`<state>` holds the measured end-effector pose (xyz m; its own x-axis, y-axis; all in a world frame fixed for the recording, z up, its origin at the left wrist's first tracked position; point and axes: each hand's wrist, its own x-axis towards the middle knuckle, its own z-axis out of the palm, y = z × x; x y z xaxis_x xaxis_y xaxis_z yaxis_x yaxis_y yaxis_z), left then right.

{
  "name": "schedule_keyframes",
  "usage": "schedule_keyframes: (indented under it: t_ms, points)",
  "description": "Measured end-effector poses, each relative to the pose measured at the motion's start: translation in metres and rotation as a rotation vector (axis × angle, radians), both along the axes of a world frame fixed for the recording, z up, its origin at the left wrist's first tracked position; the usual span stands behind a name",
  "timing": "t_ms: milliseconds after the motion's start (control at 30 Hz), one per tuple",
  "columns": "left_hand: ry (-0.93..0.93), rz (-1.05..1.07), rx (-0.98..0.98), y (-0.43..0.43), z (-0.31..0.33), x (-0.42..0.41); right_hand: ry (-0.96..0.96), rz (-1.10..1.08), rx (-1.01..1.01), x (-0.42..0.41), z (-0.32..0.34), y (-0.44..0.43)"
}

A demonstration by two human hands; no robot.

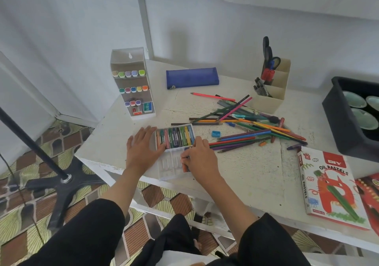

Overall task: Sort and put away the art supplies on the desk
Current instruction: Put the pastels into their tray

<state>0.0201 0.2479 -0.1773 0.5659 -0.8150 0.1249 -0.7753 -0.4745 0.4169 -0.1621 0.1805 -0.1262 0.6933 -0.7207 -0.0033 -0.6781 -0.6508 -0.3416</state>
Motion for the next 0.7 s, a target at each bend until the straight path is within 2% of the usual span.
schedule_keyframes:
  t_ms: [167, 233, 300, 500, 700]
  points:
    - [0.002, -0.001, 0.001, 0.000, -0.002, 0.002, -0.153, -0.021, 0.165, -0.013, 0.001, -0.012]
    - [0.001, -0.004, -0.002, -0.001, -0.004, 0.003, -0.299, -0.161, 0.222, -0.027, -0.003, -0.021]
    - [-0.004, -0.001, -0.008, -0.002, -0.005, 0.003, -0.393, -0.343, 0.178, -0.046, -0.010, -0.037]
    - [-0.009, -0.001, -0.019, -0.002, -0.005, 0.003, -0.439, -0.728, 0.019, -0.115, -0.017, -0.084]
    - [-0.011, 0.003, -0.022, -0.002, -0.004, 0.002, -0.414, -0.824, 0.060, -0.132, -0.028, -0.101]
